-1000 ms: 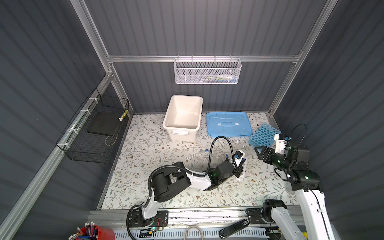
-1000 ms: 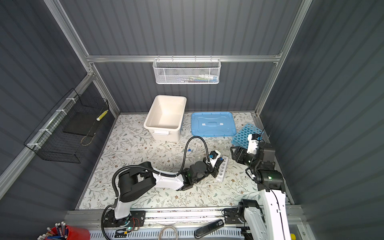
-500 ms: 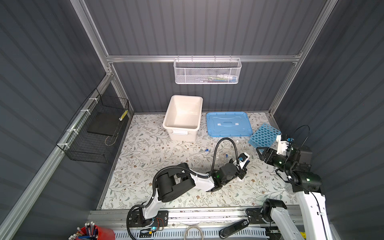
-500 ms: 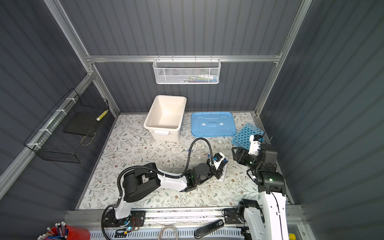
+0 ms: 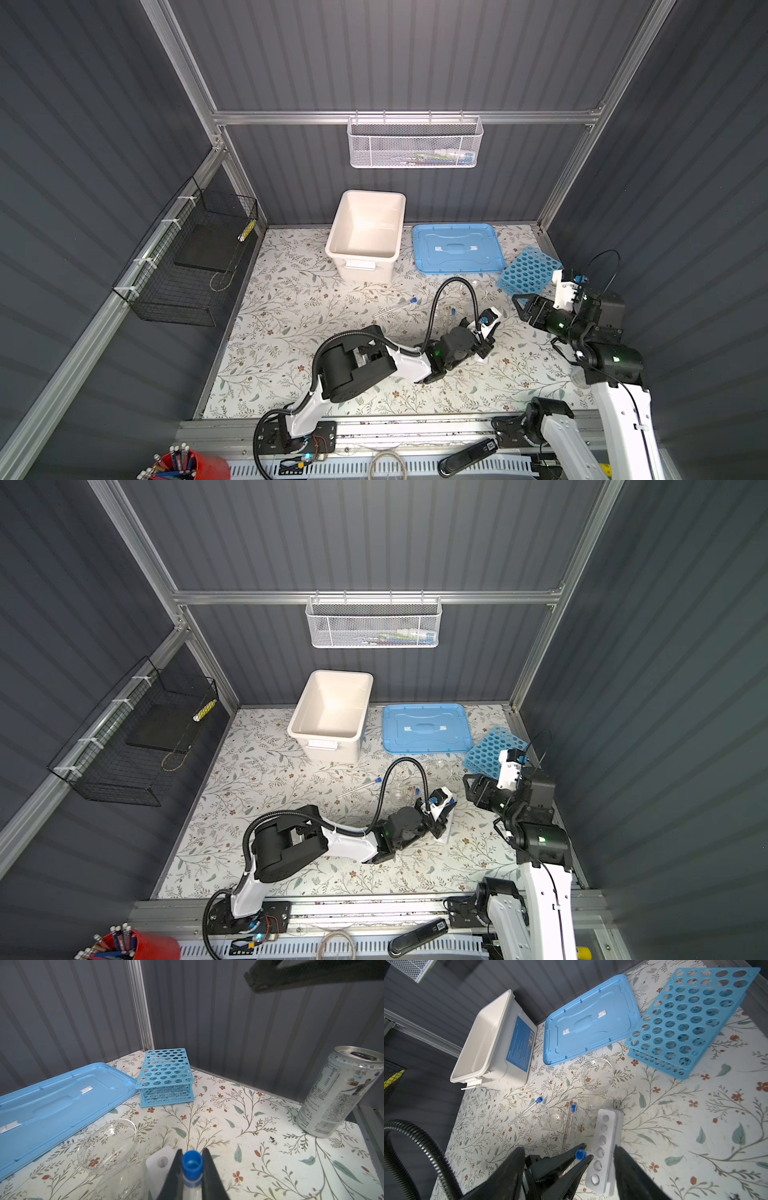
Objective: Organize the chemistry lab equipment
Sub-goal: 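Lower the blue-capped tube into a white rack hole with the left gripper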
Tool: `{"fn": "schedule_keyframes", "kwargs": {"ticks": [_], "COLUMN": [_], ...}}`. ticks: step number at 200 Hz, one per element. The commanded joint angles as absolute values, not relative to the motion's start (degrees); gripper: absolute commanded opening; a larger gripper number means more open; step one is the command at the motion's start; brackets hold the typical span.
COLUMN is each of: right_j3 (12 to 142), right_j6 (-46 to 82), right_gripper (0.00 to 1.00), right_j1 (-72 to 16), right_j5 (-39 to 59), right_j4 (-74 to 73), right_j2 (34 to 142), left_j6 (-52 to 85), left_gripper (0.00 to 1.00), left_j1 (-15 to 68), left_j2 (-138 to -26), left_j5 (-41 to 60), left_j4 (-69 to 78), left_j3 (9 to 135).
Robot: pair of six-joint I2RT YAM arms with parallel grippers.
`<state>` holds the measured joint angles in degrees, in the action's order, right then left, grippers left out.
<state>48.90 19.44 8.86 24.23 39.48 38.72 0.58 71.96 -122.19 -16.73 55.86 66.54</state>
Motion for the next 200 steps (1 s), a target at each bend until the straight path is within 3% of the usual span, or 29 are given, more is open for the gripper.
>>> {"fn": "schedule_keyframes", "kwargs": {"ticks": [1,200], "right_j3": [48.7,50.0], "right_j6": [18.7,17.9], "right_gripper": [0.69,0.69], "right_j1": [9.1,9.2], "right_j5": [25.0,25.9], "right_j4": [40.2,41.3], "right_j2": [38.3,36.0], "left_j6": [-1.0,-2.5], "left_gripper": [0.09,0.11], "left_j1": [72.2,72.2], "left_j2": [-123.6,-127.5], "left_j5": [-17.4,-17.8], "left_j4": [58.7,65.8], "left_j3": [68.0,66.0]}}
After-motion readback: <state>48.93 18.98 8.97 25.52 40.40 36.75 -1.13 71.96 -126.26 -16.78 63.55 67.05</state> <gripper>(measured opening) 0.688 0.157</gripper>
